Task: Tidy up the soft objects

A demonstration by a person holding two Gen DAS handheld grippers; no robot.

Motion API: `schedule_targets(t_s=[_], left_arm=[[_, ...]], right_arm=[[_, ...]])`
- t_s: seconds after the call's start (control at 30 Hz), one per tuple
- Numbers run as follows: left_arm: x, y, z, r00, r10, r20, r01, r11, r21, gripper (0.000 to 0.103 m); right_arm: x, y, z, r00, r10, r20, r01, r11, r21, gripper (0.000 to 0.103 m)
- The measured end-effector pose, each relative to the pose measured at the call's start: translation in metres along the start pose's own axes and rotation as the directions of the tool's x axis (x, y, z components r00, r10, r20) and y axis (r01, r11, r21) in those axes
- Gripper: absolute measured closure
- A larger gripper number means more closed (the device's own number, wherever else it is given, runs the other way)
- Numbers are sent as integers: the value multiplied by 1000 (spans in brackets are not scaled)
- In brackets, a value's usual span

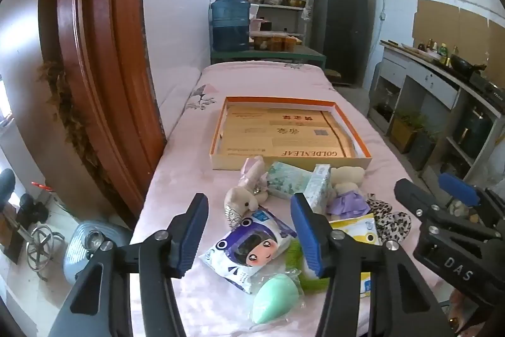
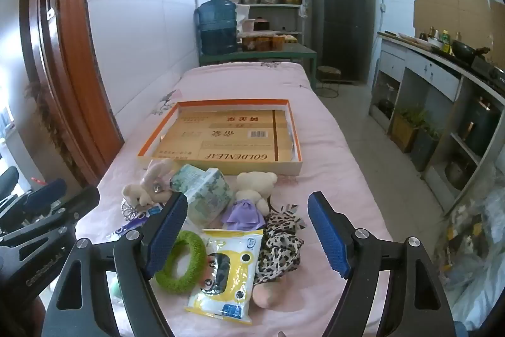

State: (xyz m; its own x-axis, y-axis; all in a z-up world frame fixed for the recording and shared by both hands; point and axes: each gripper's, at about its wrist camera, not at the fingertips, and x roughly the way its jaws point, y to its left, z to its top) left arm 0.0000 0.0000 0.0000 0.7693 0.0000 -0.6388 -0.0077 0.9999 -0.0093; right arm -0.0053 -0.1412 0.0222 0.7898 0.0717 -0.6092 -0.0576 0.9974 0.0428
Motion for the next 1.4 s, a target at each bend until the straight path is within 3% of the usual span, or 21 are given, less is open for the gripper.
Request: schedule_targets(t_s=[0.2,0.37,1.4], left_arm=[[2,-3,0,1000,25,16,-25,1000,7,49],[1,-1,0,1000,-8,23,8,1000,-9,51],[1,-1,1,999,6,33,-5,1000,-14,51]], right_arm=[[2,-2,0,1000,7,-1,-7,1000,7,23],[4,1,-3,1000,7,-2,-7,1000,3,23],[9,6,-1,999,31,-6,-32,999,-12,23]])
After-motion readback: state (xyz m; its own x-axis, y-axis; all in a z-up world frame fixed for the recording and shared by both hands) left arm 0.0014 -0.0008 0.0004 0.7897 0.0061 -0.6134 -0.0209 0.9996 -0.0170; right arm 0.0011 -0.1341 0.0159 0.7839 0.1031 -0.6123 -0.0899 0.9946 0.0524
